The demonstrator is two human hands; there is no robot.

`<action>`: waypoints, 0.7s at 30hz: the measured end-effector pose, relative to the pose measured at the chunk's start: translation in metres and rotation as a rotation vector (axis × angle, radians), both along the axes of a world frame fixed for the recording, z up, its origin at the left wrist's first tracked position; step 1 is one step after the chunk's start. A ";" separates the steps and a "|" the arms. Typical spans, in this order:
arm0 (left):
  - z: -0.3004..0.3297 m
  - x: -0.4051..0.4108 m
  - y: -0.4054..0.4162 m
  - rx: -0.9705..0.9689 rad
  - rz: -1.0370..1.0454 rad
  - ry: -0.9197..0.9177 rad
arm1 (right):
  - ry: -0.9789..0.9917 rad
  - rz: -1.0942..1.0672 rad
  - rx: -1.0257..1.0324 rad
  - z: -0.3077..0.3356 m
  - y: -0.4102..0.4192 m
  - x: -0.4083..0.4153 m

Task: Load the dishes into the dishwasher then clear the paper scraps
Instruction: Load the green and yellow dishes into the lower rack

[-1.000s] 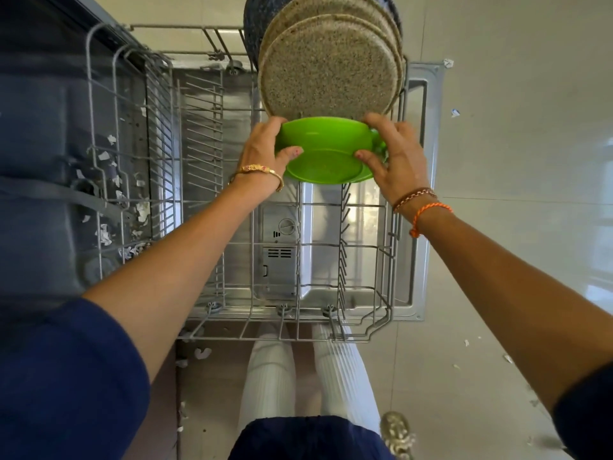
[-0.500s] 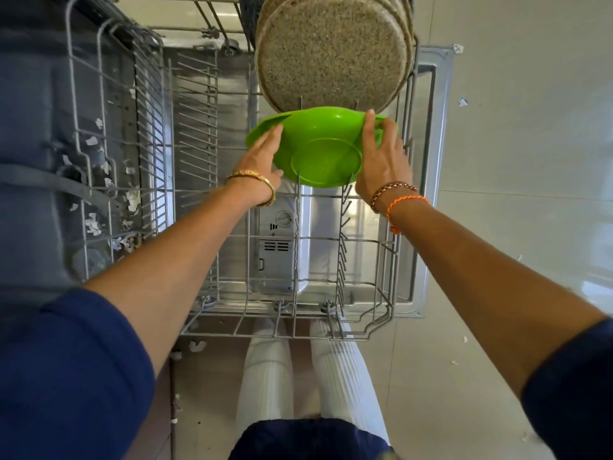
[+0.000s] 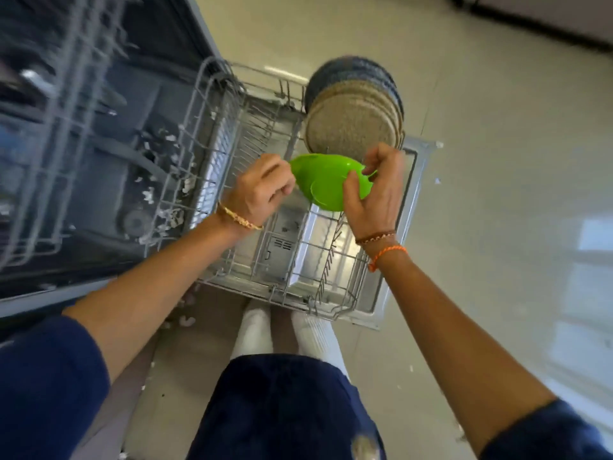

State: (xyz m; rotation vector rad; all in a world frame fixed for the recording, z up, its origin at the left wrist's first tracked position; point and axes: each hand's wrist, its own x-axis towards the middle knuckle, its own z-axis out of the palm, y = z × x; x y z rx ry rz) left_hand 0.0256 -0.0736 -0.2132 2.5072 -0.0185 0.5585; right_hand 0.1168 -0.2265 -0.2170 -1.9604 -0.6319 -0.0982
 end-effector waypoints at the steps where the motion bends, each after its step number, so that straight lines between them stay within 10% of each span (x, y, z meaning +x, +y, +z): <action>1: 0.022 -0.014 -0.004 -0.017 0.012 -0.027 | -0.018 0.014 0.025 0.022 0.000 -0.010; 8: 0.148 -0.111 -0.015 0.045 0.265 -0.269 | -0.139 0.273 0.229 0.131 0.026 -0.100; 16: 0.281 -0.335 -0.042 0.149 1.064 -0.336 | 0.056 0.729 0.512 0.244 0.076 -0.290; 21: 0.308 -0.475 -0.068 -0.367 1.575 -0.416 | 0.371 1.259 0.337 0.286 0.101 -0.425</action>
